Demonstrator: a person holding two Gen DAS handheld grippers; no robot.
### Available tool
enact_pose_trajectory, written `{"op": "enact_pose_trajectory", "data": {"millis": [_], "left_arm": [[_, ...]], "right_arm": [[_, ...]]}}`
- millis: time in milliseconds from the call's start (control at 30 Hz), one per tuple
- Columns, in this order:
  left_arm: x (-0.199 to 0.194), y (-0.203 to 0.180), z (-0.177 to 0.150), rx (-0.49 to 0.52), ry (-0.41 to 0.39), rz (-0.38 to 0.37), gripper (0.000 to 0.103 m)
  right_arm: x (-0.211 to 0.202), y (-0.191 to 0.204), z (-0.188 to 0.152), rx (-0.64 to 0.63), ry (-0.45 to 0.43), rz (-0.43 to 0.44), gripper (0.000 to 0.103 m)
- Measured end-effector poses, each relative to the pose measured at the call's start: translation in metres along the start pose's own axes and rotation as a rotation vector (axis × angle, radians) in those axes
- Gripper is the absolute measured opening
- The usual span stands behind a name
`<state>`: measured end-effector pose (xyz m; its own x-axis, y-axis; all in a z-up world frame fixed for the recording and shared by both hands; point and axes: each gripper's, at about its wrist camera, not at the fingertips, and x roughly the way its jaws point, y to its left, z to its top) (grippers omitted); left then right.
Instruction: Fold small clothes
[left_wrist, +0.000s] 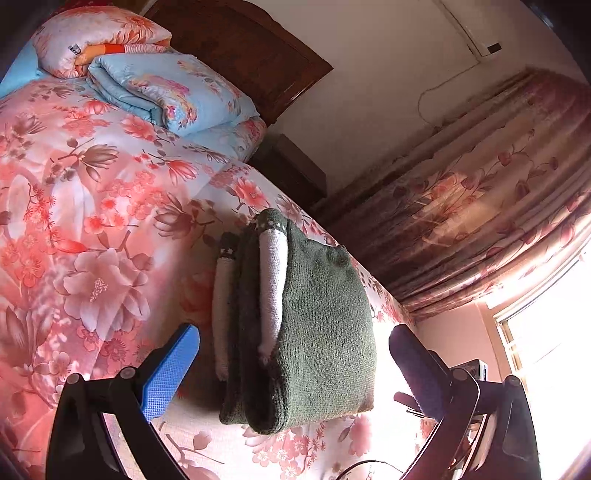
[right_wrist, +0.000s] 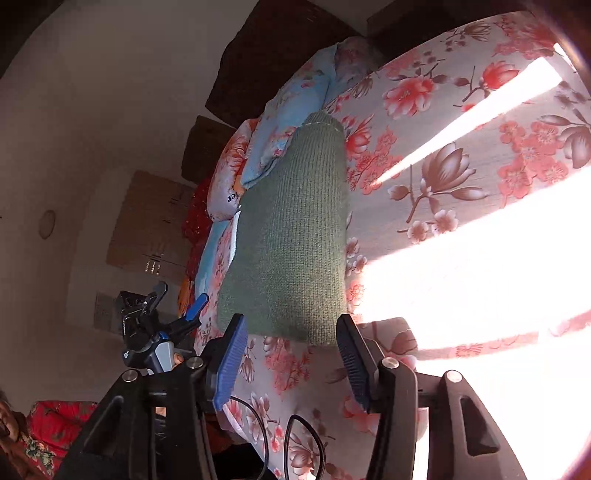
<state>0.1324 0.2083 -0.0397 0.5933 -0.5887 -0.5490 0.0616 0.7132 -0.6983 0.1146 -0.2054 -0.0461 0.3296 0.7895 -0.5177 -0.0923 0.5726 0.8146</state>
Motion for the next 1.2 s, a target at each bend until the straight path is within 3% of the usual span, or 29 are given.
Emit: {"op": "enact_pose_trajectory", "data": {"millis": [67, 133, 167, 300, 600, 833, 933, 1000, 1100, 1200], "left_arm": [[0.014, 0.002, 0.003, -0.004, 0.05, 0.029, 0.103], [0.025, 0.004, 0.006, 0.0, 0.098, 0.049, 0.103], [0.031, 0.004, 0.008, 0.01, 0.127, 0.094, 0.103], [0.042, 0.002, 0.018, 0.059, 0.142, 0.196, 0.103], [0.084, 0.011, 0.029, 0.047, 0.211, 0.23, 0.103], [0.116, 0.008, 0.028, 0.066, 0.297, 0.226, 0.103], [0.128, 0.001, 0.026, 0.103, 0.314, 0.217, 0.103], [0.134, -0.007, 0.024, 0.139, 0.334, 0.224, 0.103], [0.14, -0.017, 0.019, 0.189, 0.36, 0.21, 0.103], [0.149, -0.035, 0.004, 0.248, 0.4, 0.175, 0.103]], "right_arm": [[-0.002, -0.014, 0.006, 0.045, -0.003, -0.031, 0.055], [-0.004, -0.029, 0.007, 0.103, -0.005, -0.006, 0.055], [-0.006, -0.034, 0.008, 0.124, -0.014, 0.009, 0.055], [-0.007, -0.042, 0.022, 0.124, -0.016, 0.01, 0.055], [0.052, -0.033, 0.079, 0.032, 0.102, -0.038, 0.057], [0.098, -0.013, 0.097, -0.022, 0.226, 0.117, 0.072], [0.11, 0.008, 0.093, -0.101, 0.276, 0.047, 0.081], [0.109, 0.014, 0.082, -0.141, 0.268, 0.004, 0.078], [0.093, 0.013, 0.069, -0.109, 0.211, 0.003, 0.057], [0.068, 0.004, 0.05, -0.093, 0.193, -0.003, 0.056]]}}
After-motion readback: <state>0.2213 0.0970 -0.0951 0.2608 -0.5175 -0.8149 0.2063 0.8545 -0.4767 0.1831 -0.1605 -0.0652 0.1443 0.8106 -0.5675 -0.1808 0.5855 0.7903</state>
